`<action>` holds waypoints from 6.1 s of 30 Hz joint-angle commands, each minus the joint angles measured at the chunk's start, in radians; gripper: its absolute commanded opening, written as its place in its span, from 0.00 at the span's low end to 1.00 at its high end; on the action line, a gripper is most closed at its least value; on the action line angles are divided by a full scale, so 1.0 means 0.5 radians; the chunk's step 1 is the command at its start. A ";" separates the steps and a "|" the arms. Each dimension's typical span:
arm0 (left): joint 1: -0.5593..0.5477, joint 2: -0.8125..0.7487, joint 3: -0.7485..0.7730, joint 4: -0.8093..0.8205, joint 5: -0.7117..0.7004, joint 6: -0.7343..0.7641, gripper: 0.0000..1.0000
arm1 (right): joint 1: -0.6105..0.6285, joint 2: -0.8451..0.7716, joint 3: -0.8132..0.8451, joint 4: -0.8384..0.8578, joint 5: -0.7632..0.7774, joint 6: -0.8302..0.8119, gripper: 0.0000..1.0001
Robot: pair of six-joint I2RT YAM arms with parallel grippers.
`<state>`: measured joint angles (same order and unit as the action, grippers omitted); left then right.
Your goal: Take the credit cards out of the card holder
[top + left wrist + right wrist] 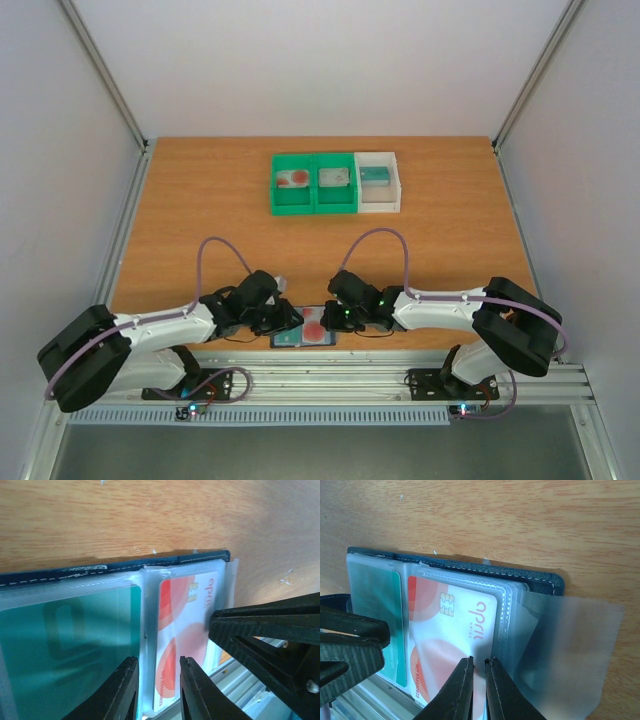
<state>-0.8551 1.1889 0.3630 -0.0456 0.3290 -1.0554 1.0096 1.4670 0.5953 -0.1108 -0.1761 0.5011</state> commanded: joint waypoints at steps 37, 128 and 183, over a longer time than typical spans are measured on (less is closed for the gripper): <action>0.028 -0.114 -0.056 0.101 -0.049 0.048 0.00 | -0.022 0.087 -0.055 -0.156 0.064 0.059 0.10; 0.066 -1.467 -0.156 0.069 -0.134 -0.198 0.00 | -0.013 -0.594 -0.098 0.743 -0.401 0.389 0.41; 0.063 -1.528 0.231 -0.526 0.881 0.505 0.24 | -0.013 -1.196 0.263 -0.440 -1.395 -0.925 0.01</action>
<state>-0.8196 0.4053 0.4911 -0.3813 0.7475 -0.8005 0.9985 0.8600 0.7078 -0.3248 -0.8505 0.0528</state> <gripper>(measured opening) 0.301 0.014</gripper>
